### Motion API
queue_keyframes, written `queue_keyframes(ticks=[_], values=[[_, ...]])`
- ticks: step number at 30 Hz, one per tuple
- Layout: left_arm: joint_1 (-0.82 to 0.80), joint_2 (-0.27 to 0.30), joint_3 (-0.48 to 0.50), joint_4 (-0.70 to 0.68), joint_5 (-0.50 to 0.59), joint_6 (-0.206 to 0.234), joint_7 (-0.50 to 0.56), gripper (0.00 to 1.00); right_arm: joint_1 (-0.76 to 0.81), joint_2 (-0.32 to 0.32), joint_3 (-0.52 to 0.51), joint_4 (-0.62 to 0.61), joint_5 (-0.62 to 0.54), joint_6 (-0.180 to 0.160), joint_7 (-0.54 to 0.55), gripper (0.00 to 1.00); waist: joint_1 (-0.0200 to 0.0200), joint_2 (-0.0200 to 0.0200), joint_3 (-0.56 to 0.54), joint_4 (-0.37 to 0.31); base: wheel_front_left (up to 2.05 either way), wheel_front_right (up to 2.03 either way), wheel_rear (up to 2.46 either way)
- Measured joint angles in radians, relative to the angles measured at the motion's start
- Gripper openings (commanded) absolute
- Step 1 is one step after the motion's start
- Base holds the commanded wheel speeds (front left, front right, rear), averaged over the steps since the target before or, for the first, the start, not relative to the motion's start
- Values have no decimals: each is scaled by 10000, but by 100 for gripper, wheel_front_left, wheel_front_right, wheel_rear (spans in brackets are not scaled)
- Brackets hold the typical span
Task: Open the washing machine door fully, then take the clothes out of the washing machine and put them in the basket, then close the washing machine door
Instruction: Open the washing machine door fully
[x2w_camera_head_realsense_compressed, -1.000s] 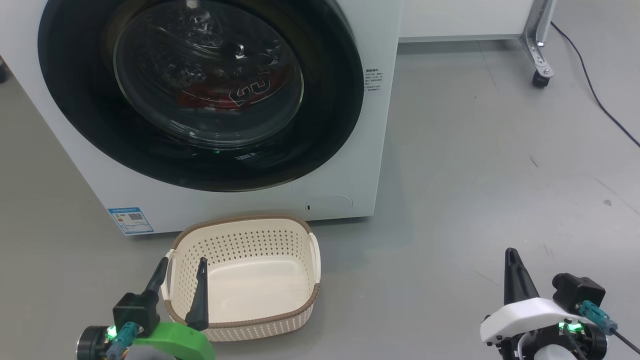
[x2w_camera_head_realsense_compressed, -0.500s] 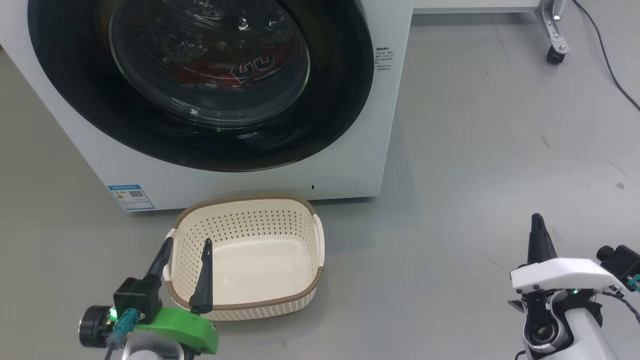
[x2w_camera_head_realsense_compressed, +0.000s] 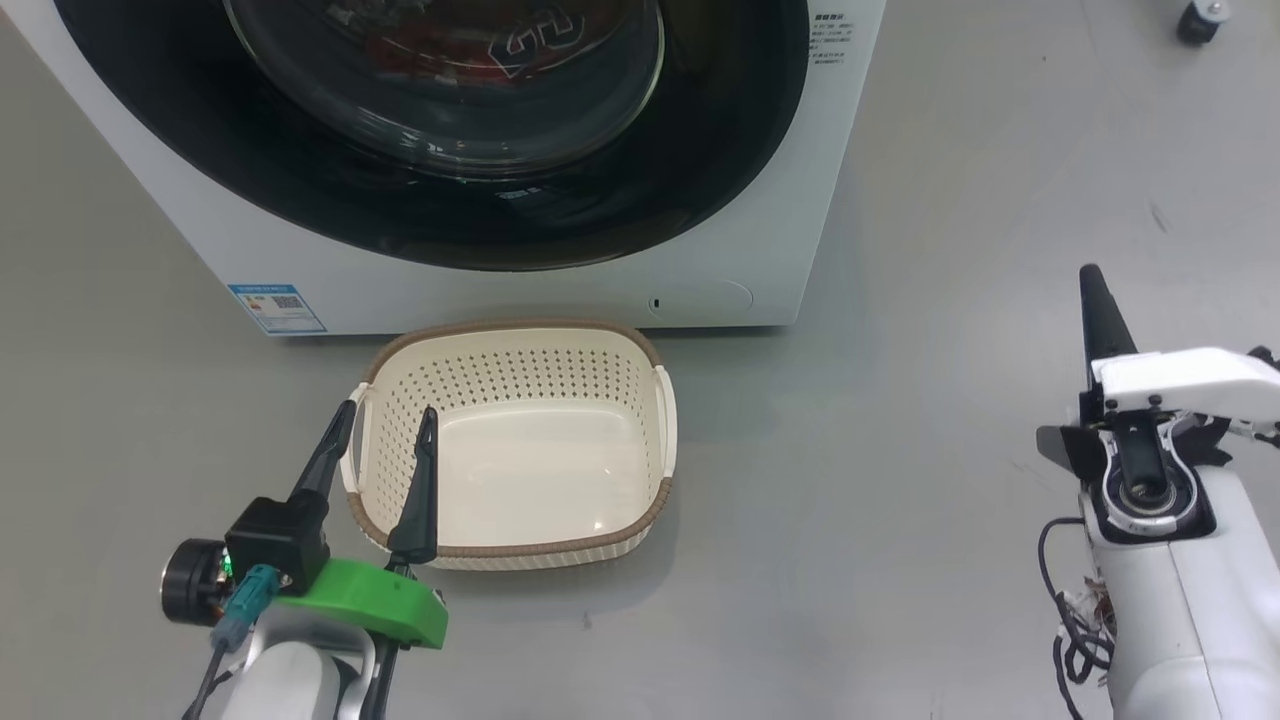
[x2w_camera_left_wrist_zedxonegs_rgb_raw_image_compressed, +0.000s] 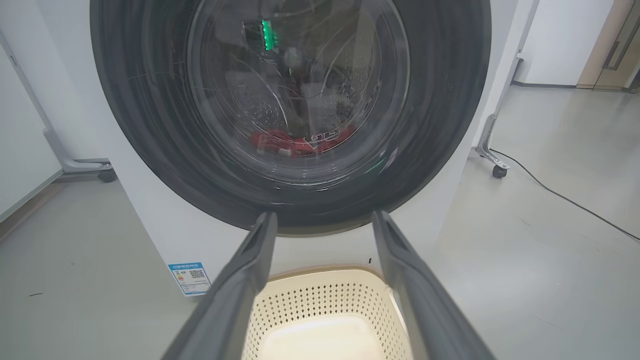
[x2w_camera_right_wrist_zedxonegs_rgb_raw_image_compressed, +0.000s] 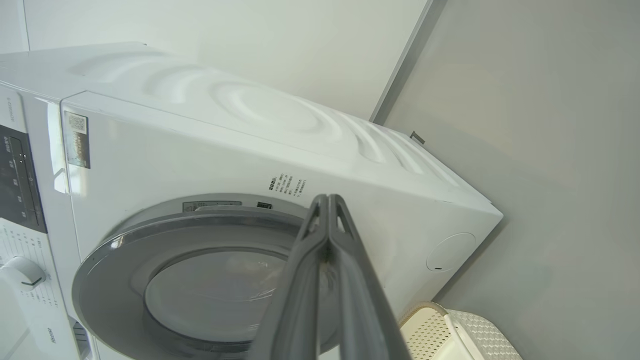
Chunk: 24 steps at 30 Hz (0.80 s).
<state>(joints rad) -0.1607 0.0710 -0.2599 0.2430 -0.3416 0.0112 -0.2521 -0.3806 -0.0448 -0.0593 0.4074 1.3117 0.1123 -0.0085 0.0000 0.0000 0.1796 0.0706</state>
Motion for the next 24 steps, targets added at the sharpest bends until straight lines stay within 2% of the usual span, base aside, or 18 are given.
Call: queue_keyframes(ticks=[12, 24], values=[[-947, -171, -226, -295, 107, -270, 0, 100, -2354, -196, -412, 163, 1068, -29, 1386, 0, 0, 0, 1194, 518, 0, 0, 0], [-1630, -286, -439, -602, 102, -602, -2, 100, -4758, -1024, -102, 192, 1413, -757, 2941, 0, 1, 0, 2283, 1123, 0, 0, 0]])
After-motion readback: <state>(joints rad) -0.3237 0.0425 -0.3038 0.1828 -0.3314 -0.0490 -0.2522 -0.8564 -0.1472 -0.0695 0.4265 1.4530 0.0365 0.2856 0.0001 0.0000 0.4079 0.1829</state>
